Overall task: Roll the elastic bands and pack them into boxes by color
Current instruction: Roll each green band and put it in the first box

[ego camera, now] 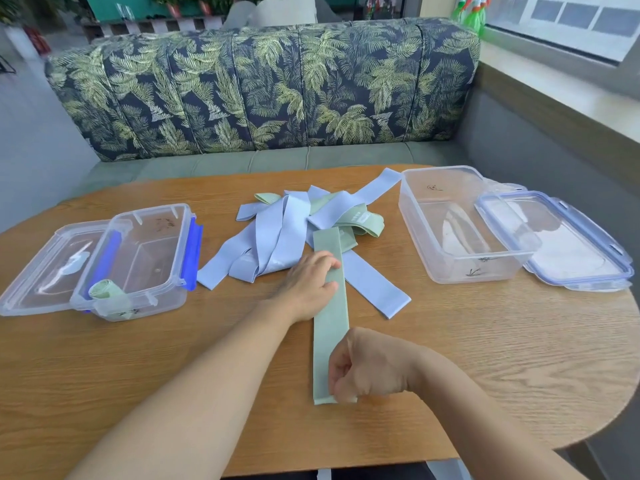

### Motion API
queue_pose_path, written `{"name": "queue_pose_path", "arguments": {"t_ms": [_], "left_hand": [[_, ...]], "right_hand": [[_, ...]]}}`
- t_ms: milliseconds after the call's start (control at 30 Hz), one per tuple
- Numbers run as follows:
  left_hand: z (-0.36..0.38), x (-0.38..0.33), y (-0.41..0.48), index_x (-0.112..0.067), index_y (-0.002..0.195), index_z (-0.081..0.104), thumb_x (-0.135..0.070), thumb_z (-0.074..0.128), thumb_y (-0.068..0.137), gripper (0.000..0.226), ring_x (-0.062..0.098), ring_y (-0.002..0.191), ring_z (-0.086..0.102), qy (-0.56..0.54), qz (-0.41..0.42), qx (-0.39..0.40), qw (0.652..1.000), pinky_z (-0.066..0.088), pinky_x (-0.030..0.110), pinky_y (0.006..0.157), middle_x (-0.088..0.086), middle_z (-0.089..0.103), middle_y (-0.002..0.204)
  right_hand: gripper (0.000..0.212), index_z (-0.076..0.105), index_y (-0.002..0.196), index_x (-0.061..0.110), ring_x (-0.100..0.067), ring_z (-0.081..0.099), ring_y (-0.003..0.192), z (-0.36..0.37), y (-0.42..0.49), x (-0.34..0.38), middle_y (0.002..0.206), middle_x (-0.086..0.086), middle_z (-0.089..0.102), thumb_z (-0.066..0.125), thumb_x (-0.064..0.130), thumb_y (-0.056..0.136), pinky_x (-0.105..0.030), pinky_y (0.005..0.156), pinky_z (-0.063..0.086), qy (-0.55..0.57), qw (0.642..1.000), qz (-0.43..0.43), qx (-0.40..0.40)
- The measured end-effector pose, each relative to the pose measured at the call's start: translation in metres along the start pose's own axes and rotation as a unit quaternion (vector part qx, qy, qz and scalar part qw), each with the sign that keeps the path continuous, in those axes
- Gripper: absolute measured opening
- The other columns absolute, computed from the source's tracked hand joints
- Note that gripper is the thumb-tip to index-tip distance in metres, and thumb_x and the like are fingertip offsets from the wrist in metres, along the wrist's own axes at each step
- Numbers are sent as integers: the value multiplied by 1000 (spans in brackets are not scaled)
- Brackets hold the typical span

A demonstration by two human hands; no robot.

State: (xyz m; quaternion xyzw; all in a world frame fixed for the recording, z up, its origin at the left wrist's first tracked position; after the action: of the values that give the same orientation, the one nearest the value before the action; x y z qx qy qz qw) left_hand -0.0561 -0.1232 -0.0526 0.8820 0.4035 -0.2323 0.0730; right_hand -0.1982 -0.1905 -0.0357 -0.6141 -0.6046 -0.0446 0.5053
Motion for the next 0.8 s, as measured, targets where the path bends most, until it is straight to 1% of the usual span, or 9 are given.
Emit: {"name": "queue_pose_path", "arguments": {"t_ms": [167,267,333,367,433,500,600,700,800], "left_hand": [[0,0,0,-21,139,40,-23,42,98,41,14,138,25,57,15,13,998,21,33,113,-5,30,150],[1,0,-4,-23,138,41,-21,42,98,40,16,142,25,25,4,20,999,24,36,114,-5,25,155],[-1,2,-11,-23,135,46,-18,41,99,37,16,142,26,-36,-13,3,999,28,36,112,-6,20,158],[-4,3,-15,-21,132,49,-16,42,99,35,16,140,31,-75,-19,-21,997,30,32,109,-4,22,158],[-8,7,-26,-15,127,54,-9,43,98,32,16,132,41,-148,-40,-79,985,33,25,103,0,37,148],[-9,14,-40,-13,126,57,-7,43,97,33,14,130,45,-191,-75,-121,971,36,26,105,2,49,137],[-2,17,-62,-13,127,58,-7,44,97,33,13,126,49,-202,-94,-126,967,39,30,106,0,55,132],[8,15,-76,-14,125,60,-8,49,96,32,12,125,50,-195,-73,-112,972,40,33,108,-2,53,132],[13,10,-86,-17,124,61,-9,52,95,32,11,123,50,-192,-62,-107,974,39,29,107,-5,52,132]], "right_hand": [[10,71,77,9,-16,50,65,-1,-3,6,65,4,57,65,10,70,-30,58,43,-17,1000,-4,1],[6,71,78,13,-17,56,70,3,-4,7,70,6,60,67,12,73,-33,67,53,-32,999,-3,-7],[4,70,76,18,-16,60,75,7,-8,8,75,6,64,70,16,73,-35,76,57,-36,999,-8,-16],[3,70,75,19,-14,61,74,7,-12,8,75,7,65,71,19,73,-34,75,57,-31,999,-14,-24],[4,70,73,18,-5,55,63,4,-19,8,67,12,62,72,21,75,-24,64,52,-4,998,-31,-59],[6,70,73,14,-1,48,54,-5,-25,6,61,14,58,69,17,78,-19,57,44,33,990,-49,-127],[6,74,82,13,0,50,55,-9,-30,2,61,15,58,68,11,80,-19,58,44,30,977,-61,-202],[7,75,84,17,-1,53,59,9,-31,-1,64,14,59,75,17,77,-16,58,45,-14,985,-50,-163],[9,73,83,19,-4,55,64,21,-33,-3,68,13,61,77,16,75,-24,63,51,-49,987,-32,-149]]}}
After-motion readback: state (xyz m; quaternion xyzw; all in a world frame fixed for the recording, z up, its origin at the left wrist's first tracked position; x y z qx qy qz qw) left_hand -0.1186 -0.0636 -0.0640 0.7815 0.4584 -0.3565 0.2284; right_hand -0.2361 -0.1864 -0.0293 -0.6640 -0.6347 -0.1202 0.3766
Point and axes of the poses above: each hand's wrist, its own y-axis towards the middle knuckle, its own z-axis out of the palm, x = y × z, the point moved 4 cm from there along y, towards the middle knuckle
